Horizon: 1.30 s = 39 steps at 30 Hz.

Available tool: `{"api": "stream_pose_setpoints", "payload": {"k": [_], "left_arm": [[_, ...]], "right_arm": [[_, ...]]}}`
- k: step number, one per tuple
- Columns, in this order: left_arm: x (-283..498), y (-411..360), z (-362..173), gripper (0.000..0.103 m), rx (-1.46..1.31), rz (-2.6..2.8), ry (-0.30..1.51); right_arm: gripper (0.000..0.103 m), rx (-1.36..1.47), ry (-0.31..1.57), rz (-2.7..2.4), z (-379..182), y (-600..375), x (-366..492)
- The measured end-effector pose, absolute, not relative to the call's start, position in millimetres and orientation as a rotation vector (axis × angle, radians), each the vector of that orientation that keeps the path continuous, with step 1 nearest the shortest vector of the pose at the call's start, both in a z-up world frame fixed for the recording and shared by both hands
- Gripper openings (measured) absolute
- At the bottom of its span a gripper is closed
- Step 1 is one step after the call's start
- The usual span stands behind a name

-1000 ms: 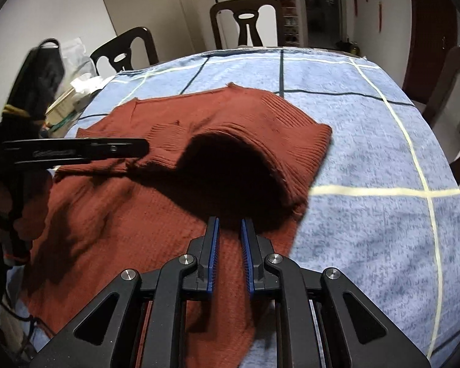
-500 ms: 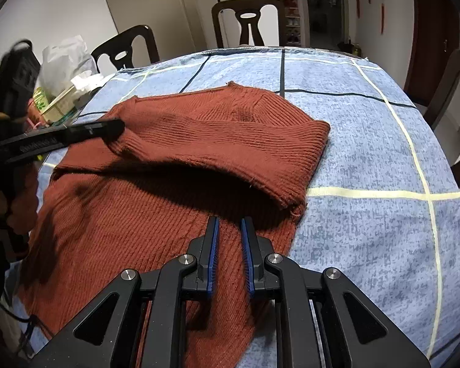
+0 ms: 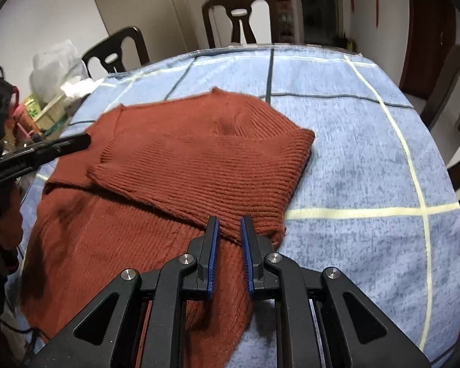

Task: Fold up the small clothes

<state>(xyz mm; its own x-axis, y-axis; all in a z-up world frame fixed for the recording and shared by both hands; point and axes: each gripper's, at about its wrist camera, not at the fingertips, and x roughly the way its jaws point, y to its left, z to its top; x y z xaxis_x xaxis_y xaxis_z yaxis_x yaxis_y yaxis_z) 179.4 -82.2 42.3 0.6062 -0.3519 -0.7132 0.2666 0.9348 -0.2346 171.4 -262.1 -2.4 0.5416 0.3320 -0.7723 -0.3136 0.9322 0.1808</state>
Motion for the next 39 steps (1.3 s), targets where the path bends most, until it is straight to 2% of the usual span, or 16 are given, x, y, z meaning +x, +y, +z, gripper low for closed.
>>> {"api": "stream_pose_setpoints", "payload": {"k": [6,11,16,23,30,34,39], "left_arm": [[178.6,-100.6,8.6,0.011,-0.024,-0.389,0.935],[177.3,-103.3,15.8,0.011,-0.004,-0.386,0.937],[189.2,-92.5,29.1,0.012,-0.018,-0.321,0.858],[203.9,-89.0,10.3,0.012,-0.003,-0.276,0.902],[170.7,-56.9,15.4,0.012,0.016,-0.222,0.876],[152.1,-25.9,23.6,0.012,-0.022,-0.182,0.844],[138.1,8.7,17.6,0.012,-0.052,-0.102,0.845]], "right_arm": [[0.015,0.006,0.887,0.365,11.0,-268.8,171.6],[0.015,-0.018,0.924,0.315,3.5,-274.3,197.5],[0.015,0.012,0.901,0.3,7.2,-280.0,219.2],[0.015,-0.007,0.909,0.288,8.0,-277.5,220.4],[0.015,-0.124,0.889,0.343,0.6,-262.9,179.0],[0.015,-0.101,0.866,0.343,13.0,-266.8,169.7],[0.015,-0.128,0.889,0.344,1.3,-267.2,166.8]]}}
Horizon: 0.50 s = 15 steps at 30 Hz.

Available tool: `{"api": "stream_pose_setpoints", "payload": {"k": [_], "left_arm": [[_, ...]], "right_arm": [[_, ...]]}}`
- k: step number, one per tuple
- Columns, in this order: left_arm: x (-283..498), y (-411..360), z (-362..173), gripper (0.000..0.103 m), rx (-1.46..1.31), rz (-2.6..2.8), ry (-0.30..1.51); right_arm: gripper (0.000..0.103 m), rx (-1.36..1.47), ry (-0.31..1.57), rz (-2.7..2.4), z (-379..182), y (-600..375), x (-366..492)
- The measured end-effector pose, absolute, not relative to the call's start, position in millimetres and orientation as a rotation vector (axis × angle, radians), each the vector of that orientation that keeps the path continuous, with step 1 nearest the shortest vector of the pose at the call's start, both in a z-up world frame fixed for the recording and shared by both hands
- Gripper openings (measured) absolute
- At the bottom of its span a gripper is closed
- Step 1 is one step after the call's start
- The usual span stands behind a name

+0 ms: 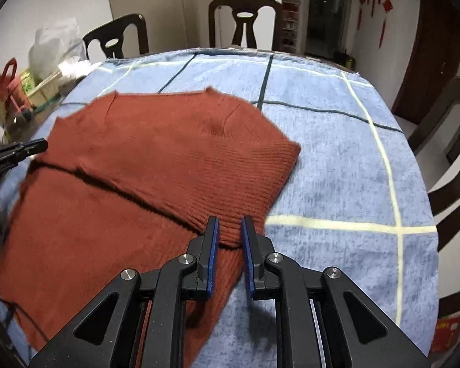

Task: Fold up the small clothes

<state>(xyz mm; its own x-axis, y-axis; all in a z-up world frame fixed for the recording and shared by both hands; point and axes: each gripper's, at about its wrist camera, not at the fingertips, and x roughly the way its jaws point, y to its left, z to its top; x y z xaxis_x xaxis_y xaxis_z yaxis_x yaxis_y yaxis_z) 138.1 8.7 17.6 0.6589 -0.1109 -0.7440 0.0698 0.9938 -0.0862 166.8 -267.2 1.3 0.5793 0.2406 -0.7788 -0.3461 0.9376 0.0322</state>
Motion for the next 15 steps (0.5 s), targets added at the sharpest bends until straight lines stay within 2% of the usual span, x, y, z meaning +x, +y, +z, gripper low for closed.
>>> {"api": "stream_pose_setpoints", "payload": {"k": [12,14,15], "left_arm": [[120.4,28.6,5.3,0.015,-0.112,-0.07,0.852],[115.0,29.1,9.6,0.015,-0.119,-0.067,0.846],[110.5,28.8,11.9,0.017,-0.118,-0.066,0.841]], "right_arm": [[0.016,-0.056,0.905,0.341,6.5,-273.8,159.8],[0.022,-0.04,0.888,0.351,13.1,-276.4,151.9],[0.029,-0.033,0.884,0.358,15.7,-276.8,148.0]]}}
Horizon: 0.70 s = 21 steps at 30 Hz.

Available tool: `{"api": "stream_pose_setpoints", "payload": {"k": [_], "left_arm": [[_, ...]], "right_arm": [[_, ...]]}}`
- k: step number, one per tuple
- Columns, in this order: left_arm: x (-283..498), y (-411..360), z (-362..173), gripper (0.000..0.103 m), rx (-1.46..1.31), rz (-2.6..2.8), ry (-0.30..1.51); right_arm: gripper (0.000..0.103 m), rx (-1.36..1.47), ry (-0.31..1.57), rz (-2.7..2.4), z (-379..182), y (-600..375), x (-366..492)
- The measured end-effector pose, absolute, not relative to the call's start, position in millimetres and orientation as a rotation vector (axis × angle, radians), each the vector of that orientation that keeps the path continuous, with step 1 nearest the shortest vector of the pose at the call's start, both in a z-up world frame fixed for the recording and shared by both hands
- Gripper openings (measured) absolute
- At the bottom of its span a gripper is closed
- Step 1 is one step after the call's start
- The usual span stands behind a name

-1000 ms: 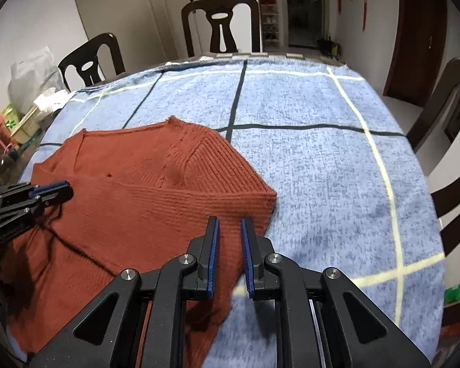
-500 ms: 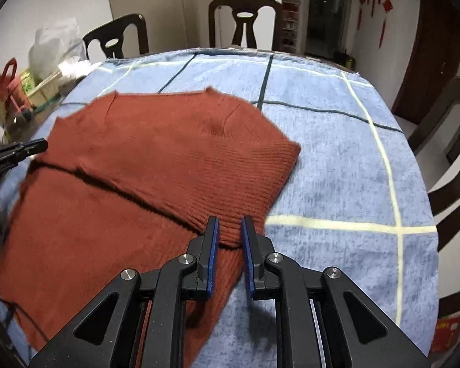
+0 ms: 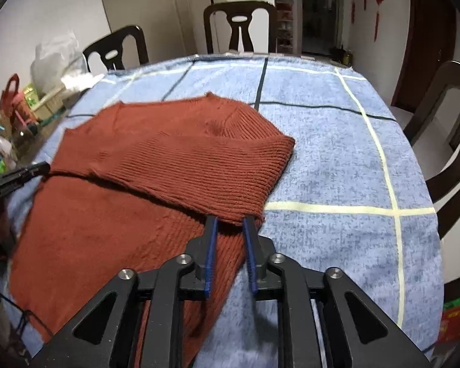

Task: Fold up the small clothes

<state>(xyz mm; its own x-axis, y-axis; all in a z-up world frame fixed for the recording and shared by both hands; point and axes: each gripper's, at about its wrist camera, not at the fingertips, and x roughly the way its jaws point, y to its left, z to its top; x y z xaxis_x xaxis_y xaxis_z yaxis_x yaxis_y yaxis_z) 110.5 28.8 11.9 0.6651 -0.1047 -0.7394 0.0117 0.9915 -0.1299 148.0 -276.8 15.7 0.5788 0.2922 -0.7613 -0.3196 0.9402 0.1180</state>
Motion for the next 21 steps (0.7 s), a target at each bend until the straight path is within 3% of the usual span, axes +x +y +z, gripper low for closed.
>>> {"api": "stream_pose_setpoints", "payload": {"k": [1,2,15,21], "left_arm": [[106.1,27.8,13.9,0.02,-0.111,-0.066,0.836],[101.2,26.9,15.5,0.021,-0.105,-0.066,0.831],[23.0,15.3,9.1,0.033,-0.182,-0.137,0.833],[-3.6,11.6,-2.8,0.034,-0.258,-0.161,0.847]], "right_arm": [[0.037,-0.02,0.879,0.371,18.0,-277.8,142.8],[0.038,-0.005,0.879,0.386,19.2,-278.3,138.3],[0.038,0.145,0.936,0.478,-11.1,-287.9,65.3],[0.038,0.232,0.941,0.54,-14.6,-287.9,39.9]]}}
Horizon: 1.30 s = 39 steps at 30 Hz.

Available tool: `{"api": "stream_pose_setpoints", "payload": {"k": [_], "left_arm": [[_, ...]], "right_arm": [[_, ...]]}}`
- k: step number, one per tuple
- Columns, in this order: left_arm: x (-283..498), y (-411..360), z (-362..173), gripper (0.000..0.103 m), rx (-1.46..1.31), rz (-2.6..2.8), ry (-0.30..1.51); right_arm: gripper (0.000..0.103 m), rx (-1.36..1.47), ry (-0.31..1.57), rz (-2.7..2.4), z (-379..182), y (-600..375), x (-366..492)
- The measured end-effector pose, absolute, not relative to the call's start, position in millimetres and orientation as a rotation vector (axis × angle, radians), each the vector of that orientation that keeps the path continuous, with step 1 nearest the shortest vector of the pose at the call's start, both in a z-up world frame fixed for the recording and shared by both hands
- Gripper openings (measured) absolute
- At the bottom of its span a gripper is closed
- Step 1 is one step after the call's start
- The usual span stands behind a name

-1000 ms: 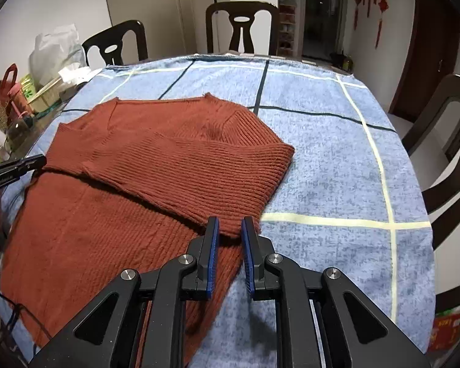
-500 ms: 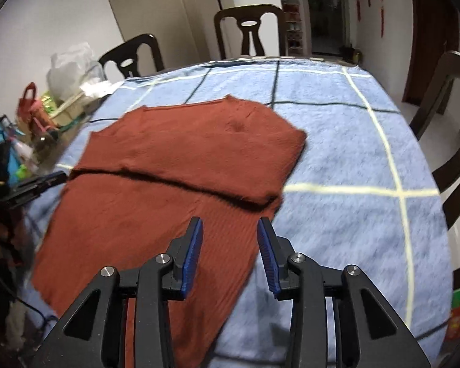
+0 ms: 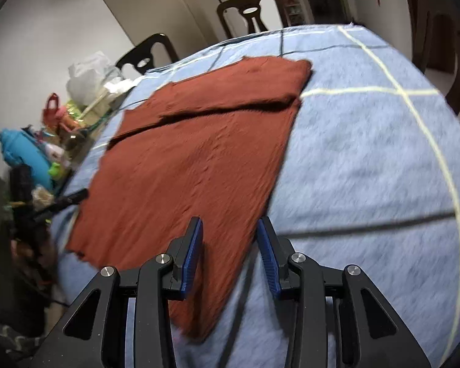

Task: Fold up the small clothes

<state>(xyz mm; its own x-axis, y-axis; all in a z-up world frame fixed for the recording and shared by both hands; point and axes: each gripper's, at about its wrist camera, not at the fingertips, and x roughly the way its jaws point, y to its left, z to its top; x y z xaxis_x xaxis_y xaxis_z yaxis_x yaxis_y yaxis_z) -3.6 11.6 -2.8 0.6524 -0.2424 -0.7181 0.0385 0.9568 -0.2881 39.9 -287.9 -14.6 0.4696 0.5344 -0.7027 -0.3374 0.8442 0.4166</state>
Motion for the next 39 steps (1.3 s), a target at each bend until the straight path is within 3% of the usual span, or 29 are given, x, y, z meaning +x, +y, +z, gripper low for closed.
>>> {"api": "stream_pose_setpoints", "payload": {"k": [12,15,16,18,28,39], "left_arm": [[-40.7,-4.9,-10.1,0.039,-0.392,-0.24,0.81],[-38.8,-6.3,-9.3,0.035,-0.397,-0.237,0.809],[-38.4,-6.2,-9.4,0.019,-0.397,-0.237,0.81],[-36.7,-4.8,-11.2,0.008,-0.398,-0.235,0.821],[-54.5,28.6,33.1,0.007,-0.461,-0.23,0.656],[-45.8,31.1,27.5,0.007,-0.503,-0.244,0.678]], "right_arm": [[0.037,0.347,0.948,0.607,-23.2,-282.3,21.6],[0.009,0.343,0.959,0.575,-25.9,-282.7,23.6],[0.009,0.344,0.957,0.572,-26.4,-283.0,23.5],[0.008,0.34,0.935,0.568,-22.5,-284.7,19.8],[0.007,0.398,0.803,0.56,5.8,-312.6,-1.7],[0.007,0.42,0.815,0.582,11.6,-314.6,14.1]]}}
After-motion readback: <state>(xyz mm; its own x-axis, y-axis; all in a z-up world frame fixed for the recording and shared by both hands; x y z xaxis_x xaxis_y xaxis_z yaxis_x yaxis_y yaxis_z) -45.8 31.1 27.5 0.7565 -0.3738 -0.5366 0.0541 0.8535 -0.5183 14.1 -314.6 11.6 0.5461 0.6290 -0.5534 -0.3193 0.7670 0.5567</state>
